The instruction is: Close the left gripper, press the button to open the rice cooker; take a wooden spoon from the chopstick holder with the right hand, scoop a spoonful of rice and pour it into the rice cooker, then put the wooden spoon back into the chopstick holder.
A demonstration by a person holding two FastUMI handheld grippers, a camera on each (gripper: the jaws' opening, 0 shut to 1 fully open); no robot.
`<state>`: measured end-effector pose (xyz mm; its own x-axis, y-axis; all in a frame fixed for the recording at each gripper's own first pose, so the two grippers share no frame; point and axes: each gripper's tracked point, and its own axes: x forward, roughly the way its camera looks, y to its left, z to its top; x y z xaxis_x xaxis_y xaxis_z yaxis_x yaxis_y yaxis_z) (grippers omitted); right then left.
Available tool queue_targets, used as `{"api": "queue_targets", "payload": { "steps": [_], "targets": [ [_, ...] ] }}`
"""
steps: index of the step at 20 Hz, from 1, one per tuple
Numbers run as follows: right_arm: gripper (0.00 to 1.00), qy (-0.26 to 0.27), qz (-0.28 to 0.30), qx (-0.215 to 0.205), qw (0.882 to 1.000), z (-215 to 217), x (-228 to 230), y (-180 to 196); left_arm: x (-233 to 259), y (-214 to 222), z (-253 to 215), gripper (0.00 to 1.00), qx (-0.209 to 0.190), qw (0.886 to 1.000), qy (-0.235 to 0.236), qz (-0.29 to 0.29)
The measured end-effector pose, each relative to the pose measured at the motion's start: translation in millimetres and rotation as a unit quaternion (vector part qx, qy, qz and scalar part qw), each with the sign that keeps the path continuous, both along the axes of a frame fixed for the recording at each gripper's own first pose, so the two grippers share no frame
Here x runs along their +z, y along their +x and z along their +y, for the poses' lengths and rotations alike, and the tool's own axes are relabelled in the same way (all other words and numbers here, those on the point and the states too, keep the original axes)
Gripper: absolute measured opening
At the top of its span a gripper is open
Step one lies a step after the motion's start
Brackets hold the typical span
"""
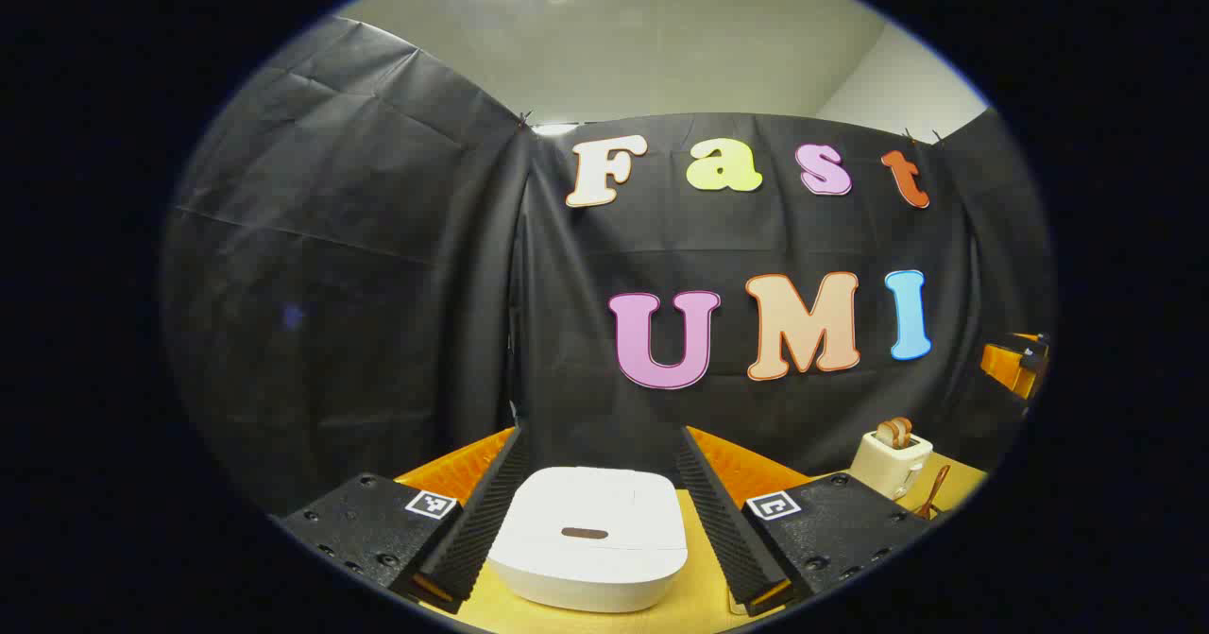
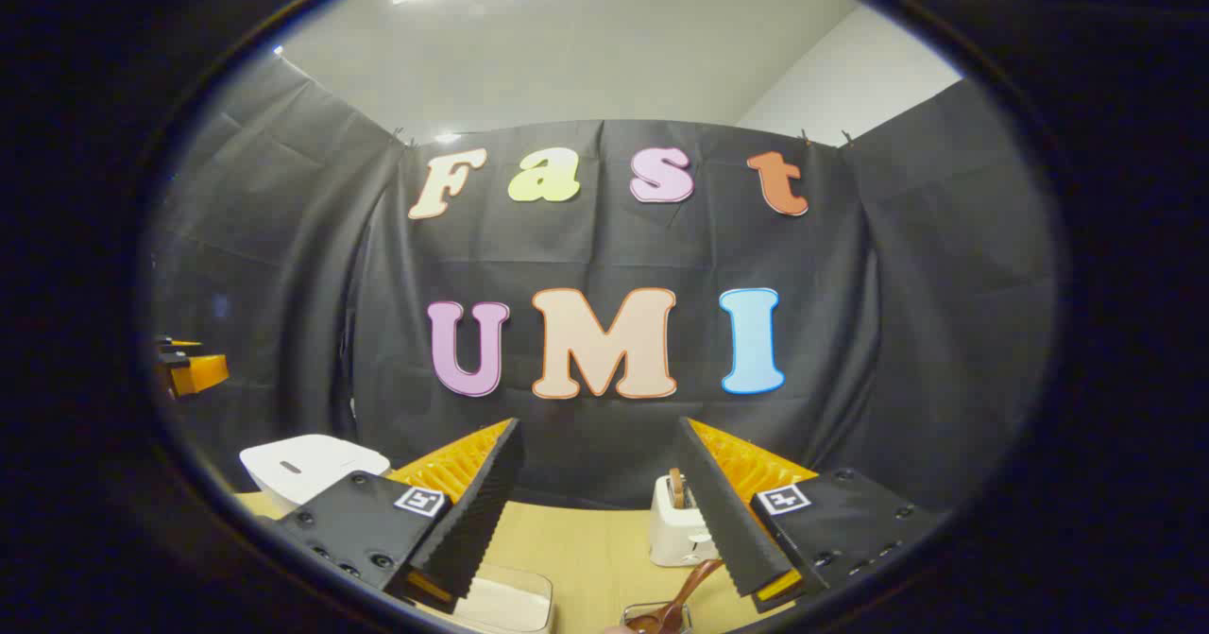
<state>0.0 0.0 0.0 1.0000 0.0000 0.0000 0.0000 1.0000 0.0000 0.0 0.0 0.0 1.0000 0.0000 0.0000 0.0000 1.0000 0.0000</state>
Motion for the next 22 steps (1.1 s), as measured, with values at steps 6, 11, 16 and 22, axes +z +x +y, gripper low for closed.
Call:
{"api": "queue_targets", "payload": {
  "steps": [6,11,16,22],
  "targets": [
    [1.0,0.001,0.002,-0.002,1.0,-4.2,-0.4,-0.1,1.9,5.2,-1.1,0.93,-0.008,1.0,0.009,0.002],
    [1.0,0.0,0.001,-0.01,1.0,-9.3,3.7,-2.6,1.0,9.2,-0.5,0.95,-0.012,1.0,0.015,0.003],
    [1.0,-0.004,0.002,-0.013,1.0,-9.0,4.0,-4.7,-1.9,17.1,0.1,0.94,-0.016,1.0,0.014,0.007],
    [1.0,-0.009,0.002,-0.022,1.0,-10.8,4.0,-6.7,-7.4,27.2,4.3,0.82,-0.027,0.999,0.018,0.013]
  ]
}}
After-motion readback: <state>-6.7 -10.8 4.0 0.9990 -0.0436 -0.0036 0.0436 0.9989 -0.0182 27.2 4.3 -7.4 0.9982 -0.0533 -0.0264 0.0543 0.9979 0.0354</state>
